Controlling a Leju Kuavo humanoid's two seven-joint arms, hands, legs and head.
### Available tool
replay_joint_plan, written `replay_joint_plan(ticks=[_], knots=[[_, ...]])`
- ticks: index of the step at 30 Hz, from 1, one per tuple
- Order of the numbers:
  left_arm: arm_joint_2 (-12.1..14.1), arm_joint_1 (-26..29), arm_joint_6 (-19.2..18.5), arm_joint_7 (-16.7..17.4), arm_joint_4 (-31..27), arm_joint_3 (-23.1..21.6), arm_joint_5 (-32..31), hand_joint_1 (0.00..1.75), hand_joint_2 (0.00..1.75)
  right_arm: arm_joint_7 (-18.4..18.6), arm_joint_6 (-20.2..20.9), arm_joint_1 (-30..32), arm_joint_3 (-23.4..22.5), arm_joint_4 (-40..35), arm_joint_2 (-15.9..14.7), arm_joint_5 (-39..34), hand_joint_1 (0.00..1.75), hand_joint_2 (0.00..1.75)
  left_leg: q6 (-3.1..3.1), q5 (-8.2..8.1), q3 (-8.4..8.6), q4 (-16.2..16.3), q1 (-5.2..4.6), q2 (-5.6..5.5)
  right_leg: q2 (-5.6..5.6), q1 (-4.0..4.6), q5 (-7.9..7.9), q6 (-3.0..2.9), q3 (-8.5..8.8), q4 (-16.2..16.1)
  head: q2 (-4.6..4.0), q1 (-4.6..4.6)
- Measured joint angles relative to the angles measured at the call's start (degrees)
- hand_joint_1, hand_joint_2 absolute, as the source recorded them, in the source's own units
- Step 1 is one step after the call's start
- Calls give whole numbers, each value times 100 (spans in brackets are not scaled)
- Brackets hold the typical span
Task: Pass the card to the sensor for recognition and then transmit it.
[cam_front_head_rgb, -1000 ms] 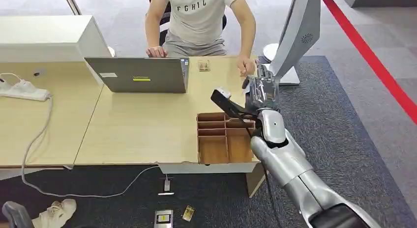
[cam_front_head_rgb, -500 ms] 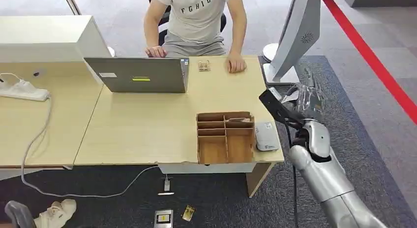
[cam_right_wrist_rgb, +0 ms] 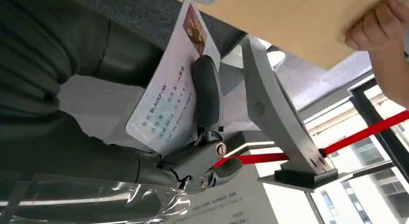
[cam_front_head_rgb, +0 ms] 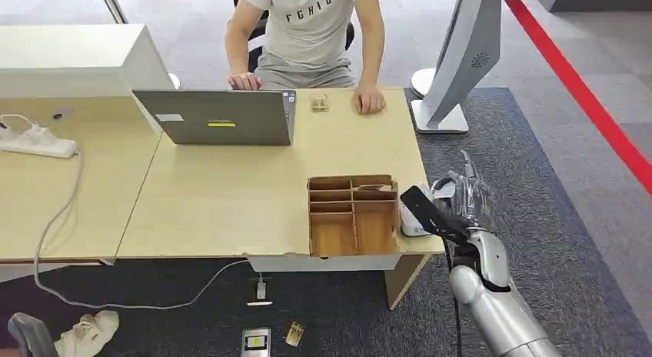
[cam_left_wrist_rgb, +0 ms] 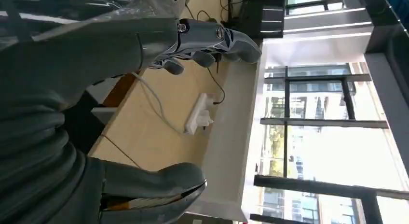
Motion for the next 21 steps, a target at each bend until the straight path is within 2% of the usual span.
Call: replay_joint_plan(ticks=[8,14,21], knots=[[0,63,0,-2,2,-79,-118,0,175,-203,-87,-165,35,739,324,-90,175,175,0,0,-2,0,0,-1,0,0,-1,1,-1,0,0,-2],[-2,156,0,0,79,-148,-310,0,175,-282,-347,-485,127,1687,662,-199,175,175,0,0,-1,0,1,0,-1,1,-2,2,-1,0,0,0],[-2,196,0,61,197,-208,-391,0,175,-282,-417,-682,160,2618,826,-293,175,175,0,0,-2,1,-1,-1,-1,0,-2,2,0,-1,0,-2]])
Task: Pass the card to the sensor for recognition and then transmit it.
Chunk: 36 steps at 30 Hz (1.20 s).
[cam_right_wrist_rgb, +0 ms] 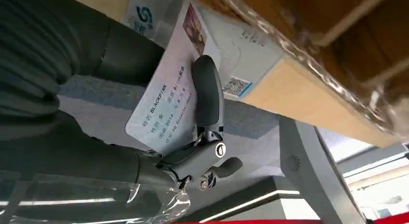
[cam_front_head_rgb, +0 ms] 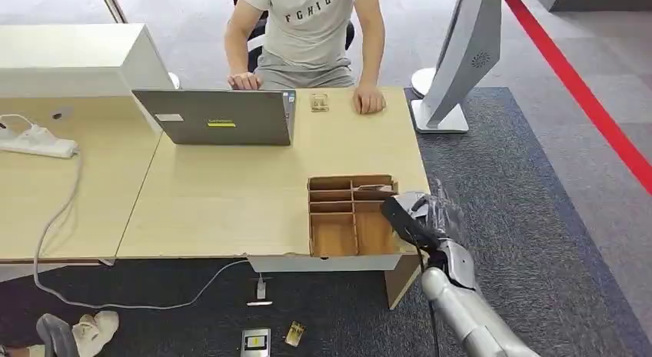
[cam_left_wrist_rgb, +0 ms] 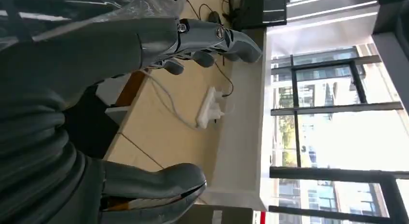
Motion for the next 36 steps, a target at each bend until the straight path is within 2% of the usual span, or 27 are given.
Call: replay_joint_plan(ticks=[8,11,13,18,23,27,32,36], knots=[[0,23,0,65,111,2,72,0,175,122,-92,-143,17,589,68,-13,175,175,1,-1,15,0,0,2,1,0,-4,5,13,-2,0,0],[2,23,0,138,153,26,100,0,175,138,-177,-164,20,729,59,-299,175,175,1,-1,24,0,0,3,1,0,-4,6,21,-3,0,2],[2,22,0,138,173,48,155,0,175,35,-221,-163,6,743,57,-586,175,175,1,-1,27,0,0,3,1,0,-4,6,25,-3,0,0],[2,21,0,-2,247,142,264,0,175,-511,-206,-150,-50,745,81,-1331,175,175,1,-1,30,1,0,2,1,0,-3,6,30,-2,0,0],[2,4,0,-31,299,181,240,0,175,-1051,24,-140,-122,533,223,-1922,175,175,1,-1,28,0,1,4,2,0,1,1,26,0,0,0],[2,-22,0,-31,330,197,210,0,175,-1318,151,-145,-146,231,394,-2219,175,175,-1,1,23,0,2,2,1,0,0,1,21,3,0,2],[2,-64,0,-48,330,206,332,0,175,-1298,116,-179,-138,-311,463,-2420,175,175,-1,1,20,0,1,2,1,1,0,1,18,4,0,-2],[2,-84,0,-50,328,221,478,0,175,-1047,-65,-267,-127,-774,448,-2291,175,175,-1,1,18,1,-1,3,2,-1,0,1,16,3,0,0]])
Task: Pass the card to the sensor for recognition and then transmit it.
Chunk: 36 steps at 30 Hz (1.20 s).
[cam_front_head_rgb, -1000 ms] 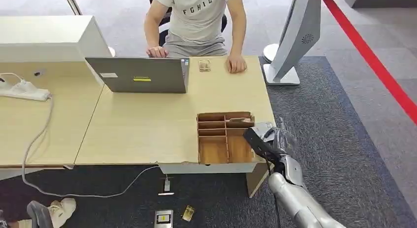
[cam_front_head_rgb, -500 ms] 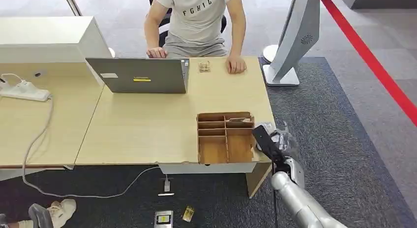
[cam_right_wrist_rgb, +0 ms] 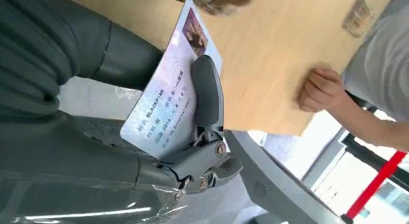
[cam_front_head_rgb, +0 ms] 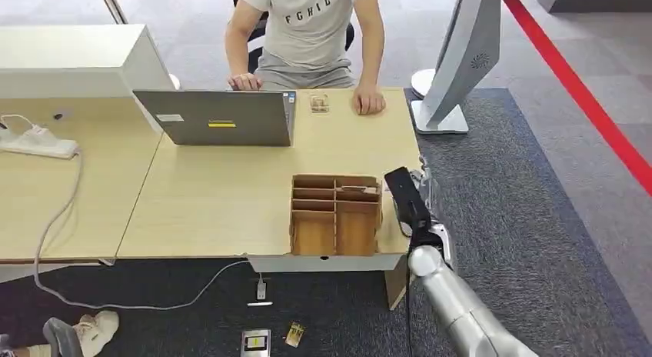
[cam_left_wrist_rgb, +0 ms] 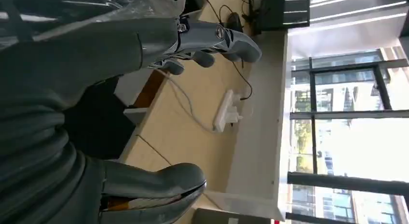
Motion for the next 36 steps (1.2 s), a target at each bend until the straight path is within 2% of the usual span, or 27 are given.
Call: replay_joint_plan(ticks=[7,12,18,24,28,36], knots=[[0,-64,0,-7,-4,46,271,0,175,1010,-426,-359,85,-748,-203,1211,175,175,1,1,2,2,0,-1,0,-1,3,2,1,-1,0,0],[0,-131,0,-11,-61,87,378,0,175,1483,-374,-515,101,-1205,-376,1624,175,175,1,1,1,2,0,-1,0,0,3,3,0,-1,0,0],[2,-220,0,-11,-164,94,490,0,175,1875,-68,-669,192,-1561,-415,2356,175,175,1,1,-1,1,1,-1,0,1,3,3,0,1,0,0],[0,-257,0,-11,-227,101,540,0,175,1933,30,-821,437,-1535,-230,2669,175,175,0,1,-5,0,2,-2,0,1,2,2,0,3,0,-2],[0,-257,0,-11,-240,192,802,0,175,1823,-20,-903,577,-1264,-37,2678,175,175,0,2,-6,0,2,-2,-1,2,2,2,-3,3,0,0],[0,-254,0,-11,-245,251,870,0,175,1697,-107,-996,754,-794,289,2846,175,175,0,2,-8,0,2,-3,-3,2,1,3,-4,3,0,2]])
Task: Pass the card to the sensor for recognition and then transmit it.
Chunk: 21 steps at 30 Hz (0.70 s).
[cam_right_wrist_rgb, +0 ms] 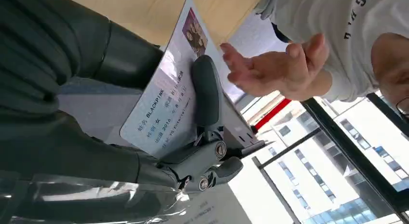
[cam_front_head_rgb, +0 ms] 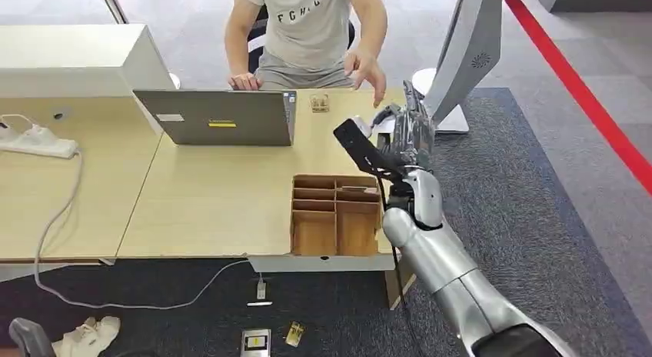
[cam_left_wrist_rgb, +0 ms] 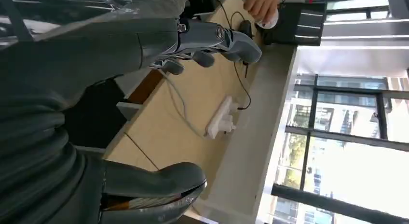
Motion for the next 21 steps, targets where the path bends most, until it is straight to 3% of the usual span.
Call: replay_joint_plan(ticks=[21], knots=[[0,-13,0,0,-90,142,129,0,175,52,-94,-207,142,793,192,72,175,175,0,0,0,0,0,0,1,0,0,0,-2,-1,0,-2]])
